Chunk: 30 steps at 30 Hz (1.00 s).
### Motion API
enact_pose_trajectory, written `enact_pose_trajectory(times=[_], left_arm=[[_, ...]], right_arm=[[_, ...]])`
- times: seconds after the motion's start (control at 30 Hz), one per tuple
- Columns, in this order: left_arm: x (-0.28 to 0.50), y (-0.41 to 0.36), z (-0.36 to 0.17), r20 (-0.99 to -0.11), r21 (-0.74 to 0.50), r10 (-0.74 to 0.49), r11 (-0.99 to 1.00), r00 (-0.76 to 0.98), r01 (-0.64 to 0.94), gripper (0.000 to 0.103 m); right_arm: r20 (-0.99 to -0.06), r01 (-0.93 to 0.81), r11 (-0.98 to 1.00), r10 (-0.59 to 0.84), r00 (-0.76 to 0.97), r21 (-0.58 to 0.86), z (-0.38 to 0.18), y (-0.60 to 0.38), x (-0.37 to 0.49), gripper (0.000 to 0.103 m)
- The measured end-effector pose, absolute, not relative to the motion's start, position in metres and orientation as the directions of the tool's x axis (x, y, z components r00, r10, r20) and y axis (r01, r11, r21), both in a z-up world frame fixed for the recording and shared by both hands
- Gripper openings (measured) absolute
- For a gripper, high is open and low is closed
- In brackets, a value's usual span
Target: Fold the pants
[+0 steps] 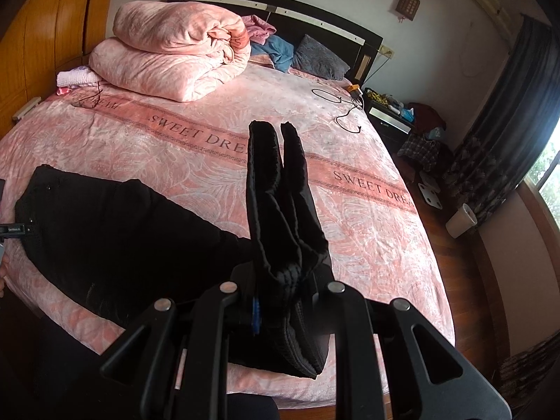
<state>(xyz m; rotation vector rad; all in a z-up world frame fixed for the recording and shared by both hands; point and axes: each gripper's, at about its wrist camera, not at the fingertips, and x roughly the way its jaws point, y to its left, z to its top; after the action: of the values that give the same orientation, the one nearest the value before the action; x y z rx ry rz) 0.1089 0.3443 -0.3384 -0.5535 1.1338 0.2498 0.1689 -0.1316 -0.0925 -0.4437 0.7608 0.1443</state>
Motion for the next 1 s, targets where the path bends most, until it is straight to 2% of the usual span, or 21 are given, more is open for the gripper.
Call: enact_pose_trajectory(times=[0.17,1.0], left_arm=[[0.107,0.344,-0.339,-0.904,-0.293,-0.087,0.839,0.418,-0.459,0.099],[0.102,0.336,-0.336,-0.899,-0.289,-0.076,0.842,0.431,-0.455,0.099]], right_arm=[[-0.676,-0.312,0.852,-0.065,0.734,-0.421,-0.111,-0.105,0.162,0.016],[-0.689,-0.413,0.758,-0.065,0.722,-0.505,-0.179,-0.039,0.152,0.016]])
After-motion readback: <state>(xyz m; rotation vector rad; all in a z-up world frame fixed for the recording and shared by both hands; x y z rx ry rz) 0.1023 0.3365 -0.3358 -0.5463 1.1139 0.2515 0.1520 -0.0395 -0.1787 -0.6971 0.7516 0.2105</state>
